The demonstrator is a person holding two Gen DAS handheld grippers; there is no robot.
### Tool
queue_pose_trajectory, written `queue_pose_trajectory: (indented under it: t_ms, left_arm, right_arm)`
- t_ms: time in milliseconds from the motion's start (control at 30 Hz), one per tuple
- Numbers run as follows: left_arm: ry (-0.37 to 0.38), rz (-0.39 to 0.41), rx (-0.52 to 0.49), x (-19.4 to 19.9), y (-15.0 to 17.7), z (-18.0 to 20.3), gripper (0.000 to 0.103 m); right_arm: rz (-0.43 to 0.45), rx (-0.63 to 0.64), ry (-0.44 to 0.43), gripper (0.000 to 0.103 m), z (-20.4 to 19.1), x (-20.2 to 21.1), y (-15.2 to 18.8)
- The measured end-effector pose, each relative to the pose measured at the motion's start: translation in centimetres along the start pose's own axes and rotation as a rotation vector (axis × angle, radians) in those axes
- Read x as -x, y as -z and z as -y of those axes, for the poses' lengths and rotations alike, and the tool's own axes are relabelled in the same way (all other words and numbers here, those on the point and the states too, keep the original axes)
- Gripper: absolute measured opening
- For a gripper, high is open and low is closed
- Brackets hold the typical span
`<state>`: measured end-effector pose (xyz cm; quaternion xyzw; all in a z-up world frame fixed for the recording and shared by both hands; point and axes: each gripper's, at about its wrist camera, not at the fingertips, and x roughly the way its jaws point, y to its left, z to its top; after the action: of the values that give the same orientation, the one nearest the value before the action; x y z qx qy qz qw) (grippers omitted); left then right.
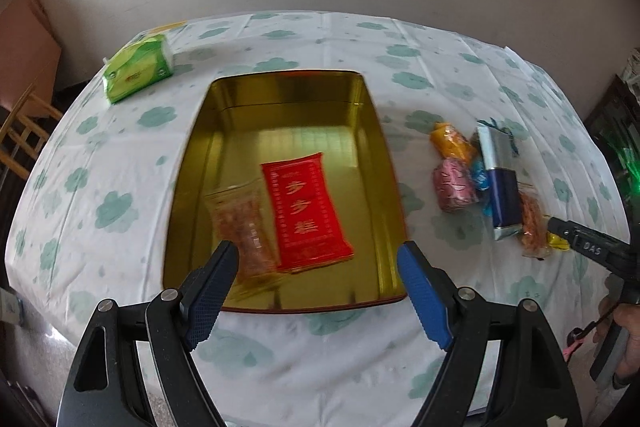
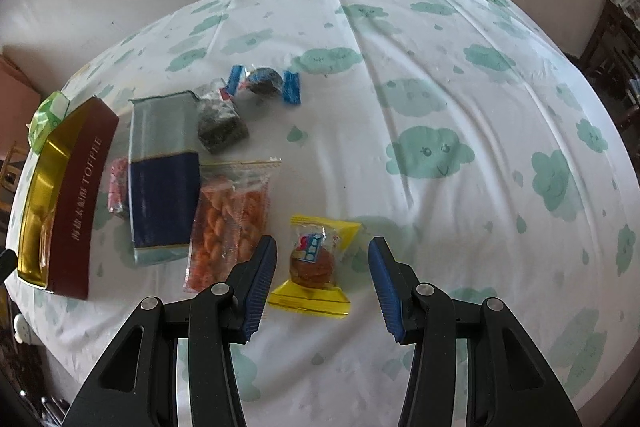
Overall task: Organize snacks
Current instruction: 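Move the right tool to the yellow-wrapped cake and grasp it, then grasp the pink wrapped candy with the left gripper while the right gripper holds the yellow cake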
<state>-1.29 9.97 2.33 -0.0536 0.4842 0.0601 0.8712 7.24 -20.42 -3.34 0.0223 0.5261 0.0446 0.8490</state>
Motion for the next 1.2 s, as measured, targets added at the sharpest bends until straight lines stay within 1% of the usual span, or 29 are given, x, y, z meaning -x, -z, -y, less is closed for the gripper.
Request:
queue_pose_trajectory:
  t_ms: [133,200,267,333,433,633,800,900,1033,1100,1167,1200]
  left_arm:
    - [0.015,-0.012,-0.021,-0.6,-0.1,1.5,0.078]
    - [0.016,-0.02,-0.034,-1.0,-0.1,2.1,0.078]
    - [0.018,-0.023,-0.044,-1.2,-0.2,2.8,0.078]
    - [0.023,-0.028,-0.052,-1.5,-0.2,3.3,0.078]
    - [0.032,-0.032,-0.056,-1.7,-0.4,3.9,0.078]
    - [0.056,-0.036,-0.067,-2.3,-1.3,5.3,0.078]
    - [0.065,-0.027,-0.085,-2.3,-1.9,6.4,0.078]
    - [0.075,-0.03,-0.098,-2.6,-2.3,7.2,0.078]
    - [0.087,-0.039,-0.123,-3.2,-2.8,8.6,0.074]
    - [0.089,-0.042,-0.139,-3.6,-3.0,9.3,0.069]
    - [0.09,-0.049,-0.157,-4.3,-3.2,10.1,0.061]
    - [0.096,-0.055,-0.163,-4.6,-3.3,10.4,0.059]
  right_arm:
    - [-0.005,-0.001,-0.004,0.048,0.3,-0.6,0.5]
    - [0.01,0.01,-0.001,0.047,0.4,-0.6,0.7]
    - [0.018,0.024,0.003,0.044,0.4,-0.6,0.7]
    - [0.03,0.036,0.009,0.039,0.4,-0.6,0.7]
    - [0.05,0.062,0.025,0.033,0.4,-0.6,0.8]
    - [0.112,0.082,0.023,0.032,0.7,-0.7,0.8]
    - [0.179,0.074,0.054,0.032,1.8,-1.3,-0.4]
    - [0.201,0.064,0.064,0.032,2.7,-1.8,-1.2]
    - [0.222,0.06,0.069,0.032,3.4,-2.1,-1.7]
    - [0.233,0.057,0.067,0.032,3.5,-2.2,-1.6]
    - [0.243,0.065,0.072,0.033,3.4,-2.2,-1.4]
    - [0.243,0.066,0.074,0.033,3.3,-2.2,-1.4]
